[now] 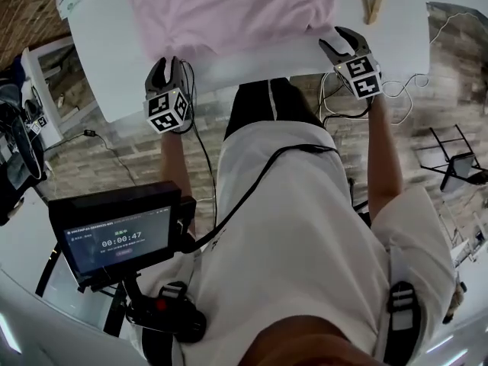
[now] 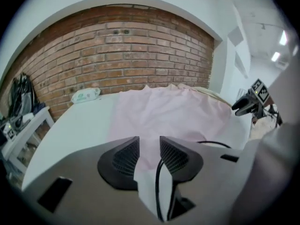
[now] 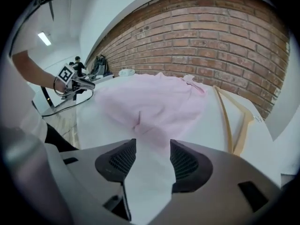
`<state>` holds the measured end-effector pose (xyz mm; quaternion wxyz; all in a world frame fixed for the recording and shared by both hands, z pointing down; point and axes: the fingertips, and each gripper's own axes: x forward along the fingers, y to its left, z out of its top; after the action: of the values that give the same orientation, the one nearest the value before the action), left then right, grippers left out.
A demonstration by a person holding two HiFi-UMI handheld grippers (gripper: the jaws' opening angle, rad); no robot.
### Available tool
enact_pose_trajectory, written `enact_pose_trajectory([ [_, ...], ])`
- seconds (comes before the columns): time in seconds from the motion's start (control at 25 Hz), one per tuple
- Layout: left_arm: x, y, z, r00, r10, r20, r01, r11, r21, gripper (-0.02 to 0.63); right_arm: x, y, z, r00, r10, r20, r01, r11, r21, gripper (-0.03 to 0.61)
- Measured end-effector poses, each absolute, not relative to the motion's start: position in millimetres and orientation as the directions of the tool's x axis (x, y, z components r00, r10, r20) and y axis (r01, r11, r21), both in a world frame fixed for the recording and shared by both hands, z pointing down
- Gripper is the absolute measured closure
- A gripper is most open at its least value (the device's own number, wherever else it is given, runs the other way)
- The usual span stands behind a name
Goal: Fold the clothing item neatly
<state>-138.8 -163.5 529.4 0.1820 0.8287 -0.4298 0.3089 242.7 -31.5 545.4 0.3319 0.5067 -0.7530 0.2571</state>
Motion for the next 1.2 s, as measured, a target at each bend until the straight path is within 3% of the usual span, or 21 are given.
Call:
enact_pose_trajectory([
  [0.12,-128,-184,536,0.454,-0.594,0.664,-0.803,-0.596,0.016,0.464,246,-40,558,-0.257,-0.587,0.768,-0.945,0.318,-0.073,0.370],
  [0.32,-135,-206,558,0.454,-0.524,0.720,-0.796,-0.601,0.064,0.459,245,-56,553,-0.254,-0.561,0.788,-0.935,0.352,-0.050,0.371],
  [0.44,-134,-204,555,0.473,-0.510,0.718,-0.800,-0.591,0.107,0.459,253,-56,544,-0.202,-0.557,0.806,-0.945,0.328,-0.010,0.458],
  [0.48,-134,-202,553,0.476,-0.515,0.713,-0.800,-0.590,0.108,0.459,255,-57,540,-0.172,-0.566,0.806,-0.943,0.330,0.030,0.555],
  [0.6,-131,-200,552,0.473,-0.543,0.694,-0.803,-0.590,0.085,0.459,254,-60,532,-0.141,-0.598,0.789,-0.923,0.367,0.113,0.555],
  [0.8,-128,-196,553,0.477,-0.556,0.681,-0.807,-0.583,0.089,0.459,304,-36,527,-0.104,-0.615,0.782,-0.969,0.241,0.061,0.558],
  [1.0,-129,-196,547,0.466,-0.567,0.680,-0.804,-0.593,0.056,0.459,309,-25,542,-0.086,-0.583,0.808,-0.918,0.361,0.163,0.555],
  [1.2,-161,-175,530,0.427,-0.608,0.669,-0.833,-0.552,0.031,0.459,303,-13,543,-0.129,-0.564,0.815,-0.895,0.420,0.149,0.492],
])
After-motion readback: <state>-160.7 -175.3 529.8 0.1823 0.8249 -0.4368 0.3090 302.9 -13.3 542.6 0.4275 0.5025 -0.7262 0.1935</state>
